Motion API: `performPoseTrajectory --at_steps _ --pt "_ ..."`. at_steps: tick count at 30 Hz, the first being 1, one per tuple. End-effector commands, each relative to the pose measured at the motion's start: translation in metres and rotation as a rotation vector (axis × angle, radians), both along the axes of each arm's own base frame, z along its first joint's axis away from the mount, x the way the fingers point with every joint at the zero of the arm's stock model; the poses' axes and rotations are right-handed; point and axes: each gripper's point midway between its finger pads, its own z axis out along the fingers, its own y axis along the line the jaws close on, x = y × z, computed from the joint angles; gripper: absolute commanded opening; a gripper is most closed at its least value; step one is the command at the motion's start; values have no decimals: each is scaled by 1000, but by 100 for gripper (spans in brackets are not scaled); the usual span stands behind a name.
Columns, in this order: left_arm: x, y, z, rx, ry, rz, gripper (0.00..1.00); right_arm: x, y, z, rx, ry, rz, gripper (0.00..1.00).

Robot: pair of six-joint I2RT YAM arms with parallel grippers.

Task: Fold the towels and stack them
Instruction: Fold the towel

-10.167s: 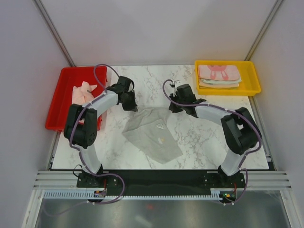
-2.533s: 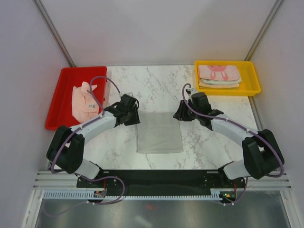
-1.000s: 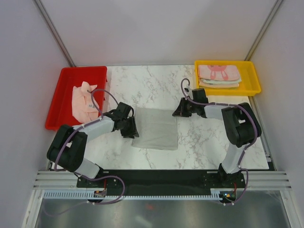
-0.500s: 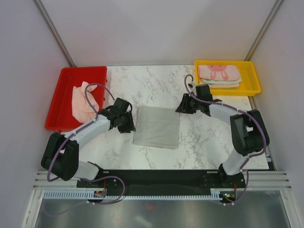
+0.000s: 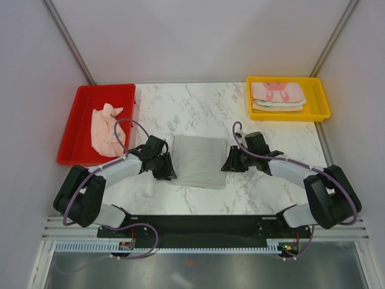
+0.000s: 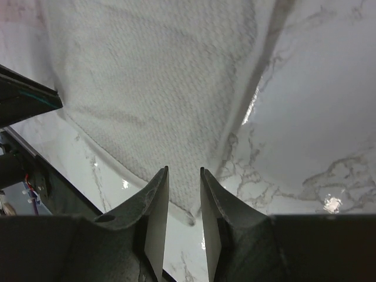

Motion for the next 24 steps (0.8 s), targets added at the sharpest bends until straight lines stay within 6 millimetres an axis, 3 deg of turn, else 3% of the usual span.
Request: performPoseTrajectory --at_steps 1,8,11,13,15,17,18,20,22,23,24 --pt "1 7 -14 31 16 67 38 2 -3 2 8 -48 -25 36" --pt "-19 1 -20 35 45 75 37 6 -33 -28 -185 -49 -65 35" --pt "-25 -5 -15 23 43 75 36 11 -37 -20 -214 -70 -67 35" --pt "-20 -5 -5 26 21 82 37 17 -30 -1 -187 -95 -51 36" --pt "4 -7 20 39 -65 91 39 31 -23 28 -156 -169 -36 38" --pt "21 -5 36 63 -116 72 41 44 -18 43 -144 -229 -20 42" --pt "39 -10 52 58 -159 72 42 54 -14 52 -132 -272 -14 43" --pt "61 -7 65 87 -221 59 47 74 -2 47 -102 -321 8 46" --pt "88 -10 75 96 -255 45 51 91 13 60 -71 -353 77 52" --pt "97 -8 75 125 -278 5 55 91 19 48 -76 -335 149 56" --pt "112 -10 76 139 -292 -16 55 102 24 61 -69 -379 178 60"
